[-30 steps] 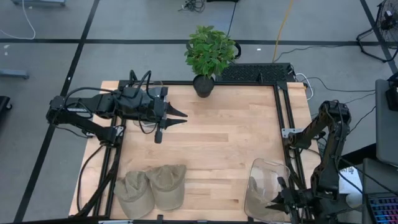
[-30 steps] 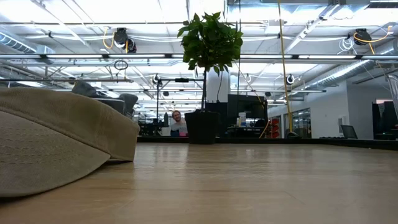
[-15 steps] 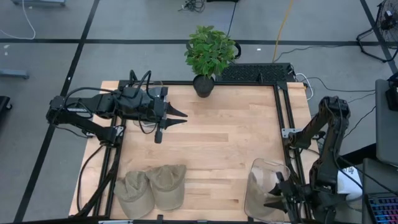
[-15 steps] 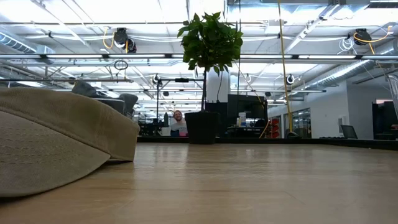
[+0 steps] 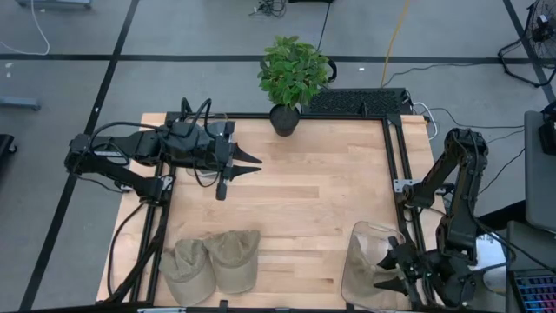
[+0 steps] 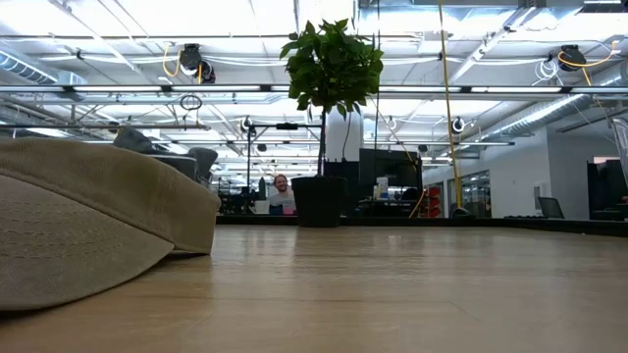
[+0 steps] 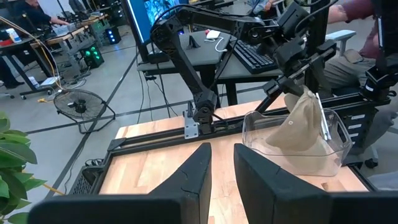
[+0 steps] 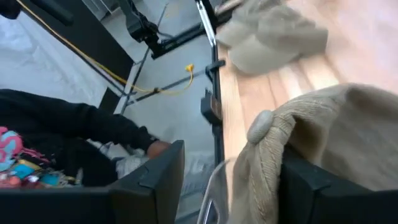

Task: Pick & Place hat
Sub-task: Put the top left brown cap into the right transparent bin

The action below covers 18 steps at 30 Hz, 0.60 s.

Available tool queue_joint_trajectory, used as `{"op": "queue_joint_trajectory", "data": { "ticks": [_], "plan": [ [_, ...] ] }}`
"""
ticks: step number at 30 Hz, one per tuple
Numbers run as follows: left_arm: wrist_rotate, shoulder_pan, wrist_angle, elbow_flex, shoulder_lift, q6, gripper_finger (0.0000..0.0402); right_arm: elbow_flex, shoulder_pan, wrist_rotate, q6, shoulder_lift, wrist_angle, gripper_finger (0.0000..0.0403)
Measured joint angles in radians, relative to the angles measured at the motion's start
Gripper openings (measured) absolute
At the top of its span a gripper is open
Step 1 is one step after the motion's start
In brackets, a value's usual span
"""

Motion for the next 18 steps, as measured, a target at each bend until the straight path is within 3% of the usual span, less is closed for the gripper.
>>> {"op": "queue_joint_trajectory", "data": {
  "ticks": [11,18],
  "plan": [
    [0.0,0.0,0.0,0.0,0.0,0.0,0.0077,0.0,-0.187,-0.453,0.297,-0.081,-0.247,0.018],
    [0.0,0.0,0.0,0.0,0.0,0.0,0.0077,0.0,-0.27,-0.593,0.386,-0.146,-0.488,0.018]
  ]
}}
